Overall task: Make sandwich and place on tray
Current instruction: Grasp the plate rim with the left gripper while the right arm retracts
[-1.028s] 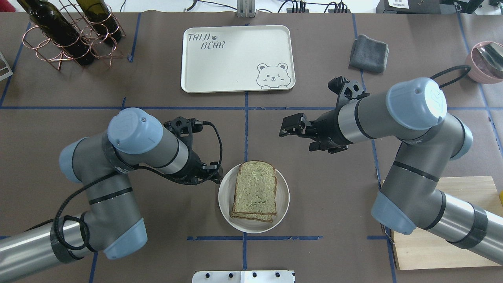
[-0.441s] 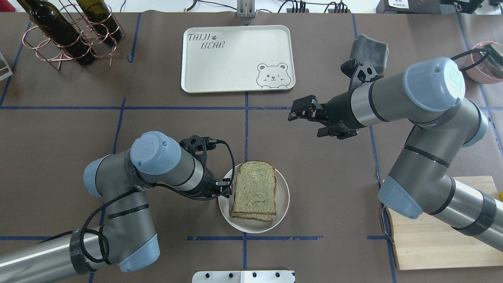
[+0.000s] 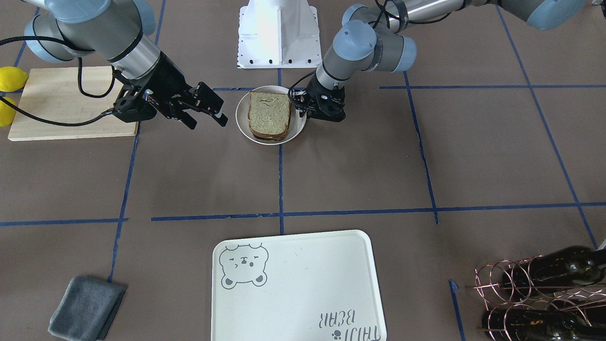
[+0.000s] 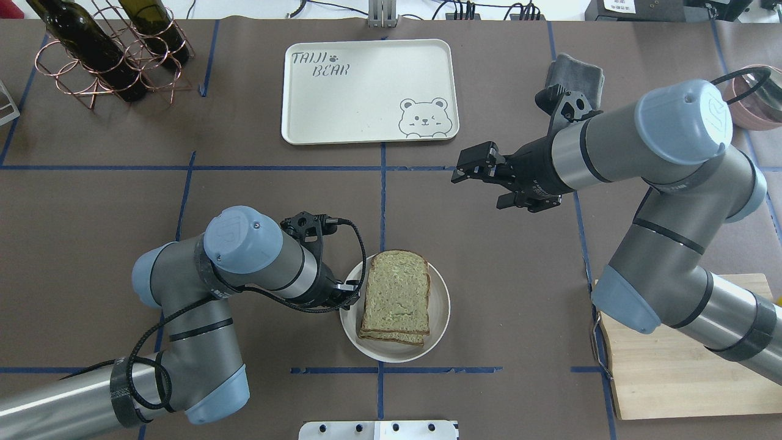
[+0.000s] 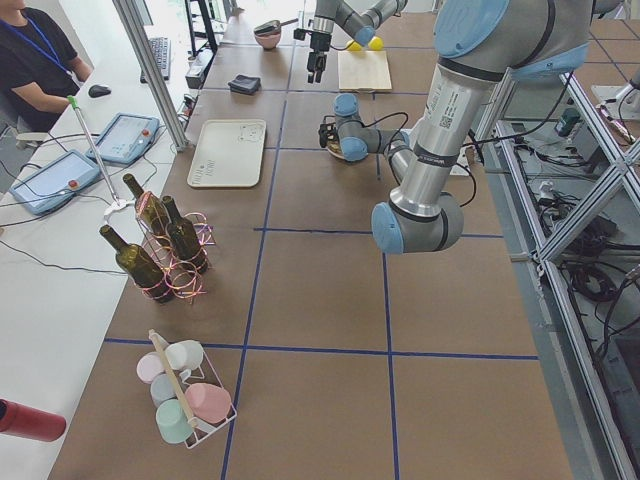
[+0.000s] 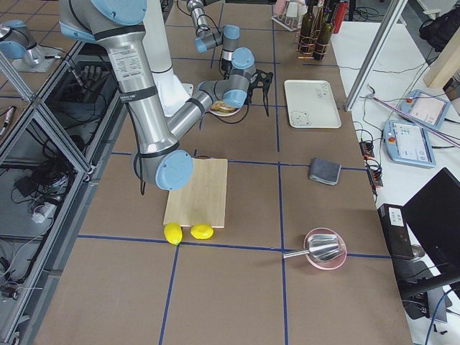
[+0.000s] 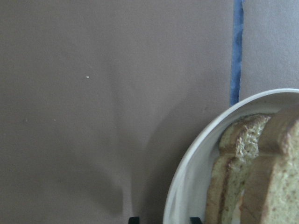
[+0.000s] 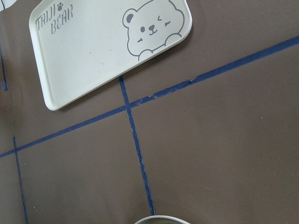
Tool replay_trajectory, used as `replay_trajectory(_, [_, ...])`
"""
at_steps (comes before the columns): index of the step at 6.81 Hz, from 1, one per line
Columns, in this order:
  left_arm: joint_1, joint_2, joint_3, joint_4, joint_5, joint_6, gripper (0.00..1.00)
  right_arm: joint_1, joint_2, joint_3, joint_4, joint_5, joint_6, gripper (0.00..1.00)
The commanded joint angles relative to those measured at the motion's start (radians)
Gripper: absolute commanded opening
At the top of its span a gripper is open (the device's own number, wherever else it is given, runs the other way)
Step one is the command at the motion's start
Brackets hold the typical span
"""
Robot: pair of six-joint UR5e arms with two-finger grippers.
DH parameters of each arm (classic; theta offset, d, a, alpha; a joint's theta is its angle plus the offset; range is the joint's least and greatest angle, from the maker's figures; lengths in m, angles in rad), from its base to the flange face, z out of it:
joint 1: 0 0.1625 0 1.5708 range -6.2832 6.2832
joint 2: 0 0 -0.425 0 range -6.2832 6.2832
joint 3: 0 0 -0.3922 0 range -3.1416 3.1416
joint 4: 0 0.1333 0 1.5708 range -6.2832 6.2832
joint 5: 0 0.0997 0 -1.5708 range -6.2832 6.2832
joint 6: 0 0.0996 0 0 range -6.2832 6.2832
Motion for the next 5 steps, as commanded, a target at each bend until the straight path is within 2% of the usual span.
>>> replay_trajectory(1, [0.005,-0.002,0.017,-0.001,0.000,0.000,0.24,0.025,-0.003,0.006,-0.002,0.036,0.001,1.00])
replay_trajectory(2, [0.004,-0.002,0.020,-0.010,0.000,0.000,0.21,0.051,-0.003,0.007,-0.002,0.065,0.001,1.00])
replay_trajectory(3, [0.004,-0.002,0.014,-0.010,-0.001,0.000,0.03,0.061,-0.007,0.006,-0.002,0.071,-0.001,1.00])
replay_trajectory(5, [0.001,0.000,-0.008,-0.009,-0.005,-0.002,0.00,0.070,-0.015,0.006,-0.002,0.073,-0.007,1.00])
